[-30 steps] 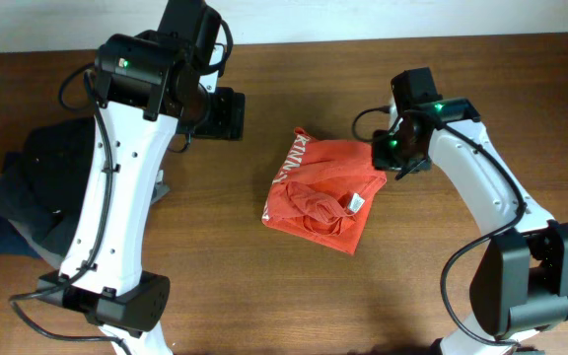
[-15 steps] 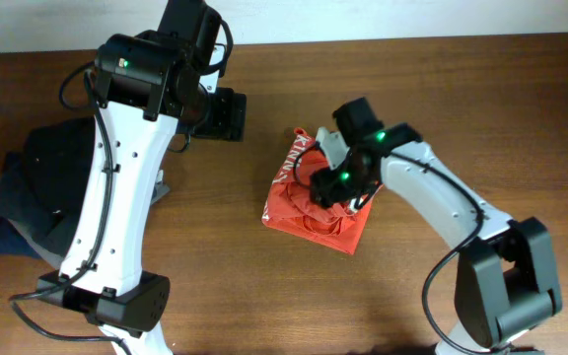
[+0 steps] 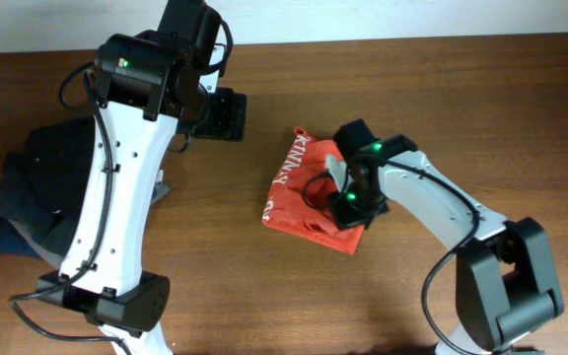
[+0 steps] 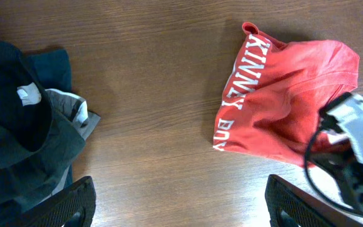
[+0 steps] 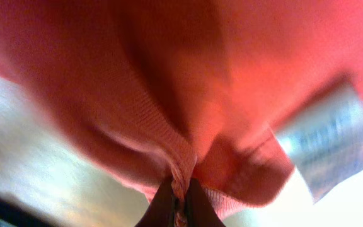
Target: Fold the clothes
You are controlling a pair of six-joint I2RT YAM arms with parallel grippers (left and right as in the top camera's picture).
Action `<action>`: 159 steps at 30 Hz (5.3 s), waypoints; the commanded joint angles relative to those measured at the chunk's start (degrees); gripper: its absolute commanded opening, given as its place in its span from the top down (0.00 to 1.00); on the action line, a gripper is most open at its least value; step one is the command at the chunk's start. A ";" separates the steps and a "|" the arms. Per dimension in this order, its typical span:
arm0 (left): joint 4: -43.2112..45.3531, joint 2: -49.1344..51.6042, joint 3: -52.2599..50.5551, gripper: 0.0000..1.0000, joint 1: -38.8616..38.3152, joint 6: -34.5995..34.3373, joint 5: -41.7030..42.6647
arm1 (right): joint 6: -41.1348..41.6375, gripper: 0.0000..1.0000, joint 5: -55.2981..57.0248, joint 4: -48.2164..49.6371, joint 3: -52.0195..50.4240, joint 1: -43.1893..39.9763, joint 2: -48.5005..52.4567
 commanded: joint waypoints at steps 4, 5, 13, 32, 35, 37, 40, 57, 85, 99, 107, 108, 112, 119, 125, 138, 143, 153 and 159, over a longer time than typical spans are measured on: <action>0.20 -1.11 0.68 0.13 0.04 1.11 0.15 | 0.63 0.93 4.02 -6.71 -0.11 -1.40 -2.64; 0.17 -1.11 0.68 0.13 0.04 1.11 0.13 | 0.63 0.92 4.04 -7.32 -0.11 -1.38 -2.64; 0.11 -1.11 0.68 0.13 0.04 1.11 0.00 | 9.40 0.84 14.10 -9.14 -0.11 -1.64 -2.64; 0.24 -1.11 0.68 0.08 0.04 1.11 0.00 | 8.79 0.53 -10.45 11.54 -0.17 -6.97 -0.28; 0.13 -1.11 0.68 0.08 0.04 1.14 0.00 | 10.19 0.55 -11.10 12.74 -0.17 -6.14 2.36; 0.13 -1.11 0.68 0.08 0.04 1.14 0.00 | 10.71 0.57 -12.94 13.75 -0.17 -5.79 3.93; 0.15 -1.11 0.68 0.08 0.04 1.14 0.00 | 10.67 0.59 -16.70 15.61 -0.17 -4.98 5.42; 0.39 -1.09 0.57 0.07 0.04 2.19 0.00 | 7.43 0.96 -4.72 10.95 -0.11 -9.99 -2.16; 34.82 5.73 -35.45 0.01 0.02 2.16 38.18 | 13.03 0.96 3.21 7.74 -0.13 -16.09 -3.61; 56.11 14.69 -49.72 0.01 -7.06 0.42 48.28 | 16.02 0.96 1.29 6.95 -0.35 -20.81 -2.60; 62.64 20.59 -49.75 0.01 -11.02 -6.16 46.64 | 16.09 0.96 0.26 7.76 -1.79 -20.46 1.62; 62.99 21.24 -49.75 0.05 -11.26 -6.38 46.62 | 16.09 0.96 0.09 7.69 -1.84 -20.46 2.01; 63.71 22.97 -49.75 0.73 -11.76 -6.25 45.53 | 16.04 0.96 -0.07 7.52 -1.86 -20.46 2.08; 64.28 19.78 -49.57 0.99 -10.29 -3.45 41.86 | 15.23 0.96 -0.44 6.21 -1.81 -20.57 1.99; 56.89 7.63 -49.57 0.99 -6.08 1.40 30.08 | 13.18 0.96 -1.20 4.28 -1.81 -20.57 -0.24; 42.25 -20.76 -49.57 1.00 18.95 11.91 19.19 | 11.54 0.96 -2.32 3.85 -1.33 -21.20 -11.52; 38.58 -22.21 -49.62 1.00 34.23 19.50 17.20 | 11.54 0.96 -2.40 3.23 -1.33 -21.20 -11.87; 40.46 -17.27 -49.90 0.75 57.92 21.62 18.43 | 11.52 0.96 -2.03 2.58 -1.33 -21.22 -11.87; 36.20 -12.37 -49.92 0.31 59.58 18.03 16.31 | 10.84 0.96 -2.08 2.38 -1.33 -21.22 -11.87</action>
